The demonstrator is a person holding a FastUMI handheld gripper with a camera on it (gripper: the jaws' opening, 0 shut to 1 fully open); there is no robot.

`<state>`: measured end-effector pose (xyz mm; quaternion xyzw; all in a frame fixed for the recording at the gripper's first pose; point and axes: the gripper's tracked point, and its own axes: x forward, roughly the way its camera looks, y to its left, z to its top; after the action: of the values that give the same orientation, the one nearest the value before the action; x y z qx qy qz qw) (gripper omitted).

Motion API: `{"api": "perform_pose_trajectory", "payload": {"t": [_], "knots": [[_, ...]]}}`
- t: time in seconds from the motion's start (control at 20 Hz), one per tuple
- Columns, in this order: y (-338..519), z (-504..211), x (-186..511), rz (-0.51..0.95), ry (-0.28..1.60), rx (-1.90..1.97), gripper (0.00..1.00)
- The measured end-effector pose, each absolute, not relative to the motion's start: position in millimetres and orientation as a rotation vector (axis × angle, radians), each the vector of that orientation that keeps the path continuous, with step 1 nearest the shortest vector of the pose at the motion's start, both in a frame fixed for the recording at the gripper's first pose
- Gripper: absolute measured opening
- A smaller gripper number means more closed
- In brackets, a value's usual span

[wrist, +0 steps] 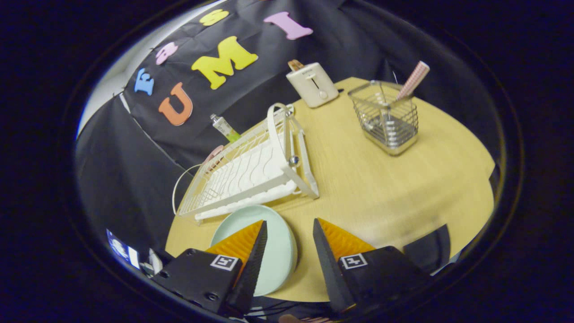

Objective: Take the plate from the dish rack, then take the spoon from the basket and place it into the plate.

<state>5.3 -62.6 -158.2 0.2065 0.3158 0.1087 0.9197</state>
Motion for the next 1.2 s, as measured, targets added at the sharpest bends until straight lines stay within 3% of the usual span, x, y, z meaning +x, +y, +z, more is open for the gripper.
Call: {"api": "perform_pose_trajectory", "payload": {"t": [0.4,0.55,1.05,1.2], "knots": [[-166.3,-115.5,9.0,0.017,0.316,0.070,0.86],[-195.6,-109.8,17.5,-0.019,0.245,0.072,0.87],[-261.8,-125.2,91.5,-0.012,0.245,0.198,0.83],[-260.0,-122.7,107.5,0.014,0.255,0.279,0.74]]}}
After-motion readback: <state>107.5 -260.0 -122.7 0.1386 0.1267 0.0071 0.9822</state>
